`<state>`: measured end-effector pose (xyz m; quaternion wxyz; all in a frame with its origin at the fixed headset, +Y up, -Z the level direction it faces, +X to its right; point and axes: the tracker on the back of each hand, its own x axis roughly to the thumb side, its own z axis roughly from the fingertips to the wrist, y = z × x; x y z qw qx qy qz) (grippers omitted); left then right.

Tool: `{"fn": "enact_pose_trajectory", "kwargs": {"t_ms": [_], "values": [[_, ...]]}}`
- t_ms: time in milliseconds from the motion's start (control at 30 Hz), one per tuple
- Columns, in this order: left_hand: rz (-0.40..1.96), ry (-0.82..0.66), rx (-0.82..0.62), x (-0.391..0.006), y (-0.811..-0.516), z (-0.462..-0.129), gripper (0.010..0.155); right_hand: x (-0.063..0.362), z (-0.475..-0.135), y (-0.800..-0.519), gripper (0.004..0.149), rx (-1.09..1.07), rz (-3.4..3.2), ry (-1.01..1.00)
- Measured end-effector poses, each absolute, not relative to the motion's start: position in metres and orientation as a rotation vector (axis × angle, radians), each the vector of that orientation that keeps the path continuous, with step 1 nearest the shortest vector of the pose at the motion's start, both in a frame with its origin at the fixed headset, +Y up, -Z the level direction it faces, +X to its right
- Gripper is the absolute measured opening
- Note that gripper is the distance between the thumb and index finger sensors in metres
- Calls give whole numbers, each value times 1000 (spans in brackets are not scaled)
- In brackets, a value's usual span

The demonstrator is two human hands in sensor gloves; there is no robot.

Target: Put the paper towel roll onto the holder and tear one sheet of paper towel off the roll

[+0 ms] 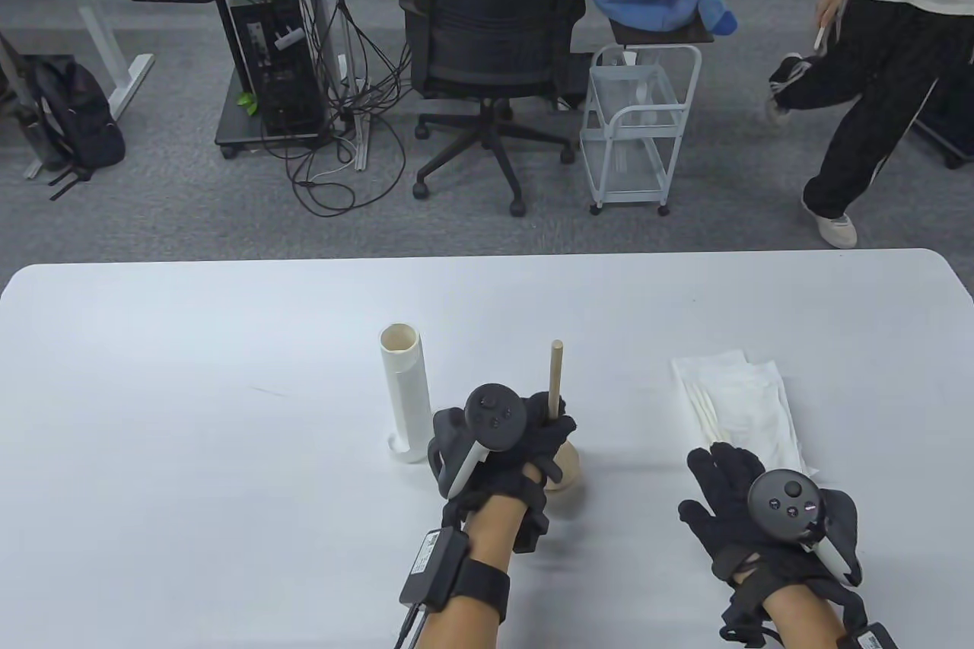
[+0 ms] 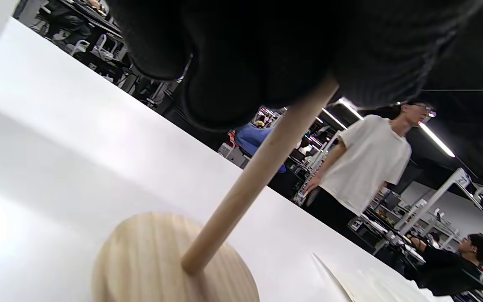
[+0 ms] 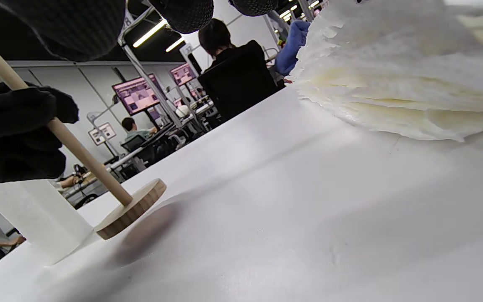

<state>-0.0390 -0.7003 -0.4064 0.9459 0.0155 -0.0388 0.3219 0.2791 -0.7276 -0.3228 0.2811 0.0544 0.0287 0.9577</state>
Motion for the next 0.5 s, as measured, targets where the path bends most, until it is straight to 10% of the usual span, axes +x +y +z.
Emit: {"fn": "enact_pose_trajectory", "kwargs": {"t_ms": [500], "values": [[632,-101,6,-18,-711,-415,46,278,-323,-729,71,156,2546,89]]}}
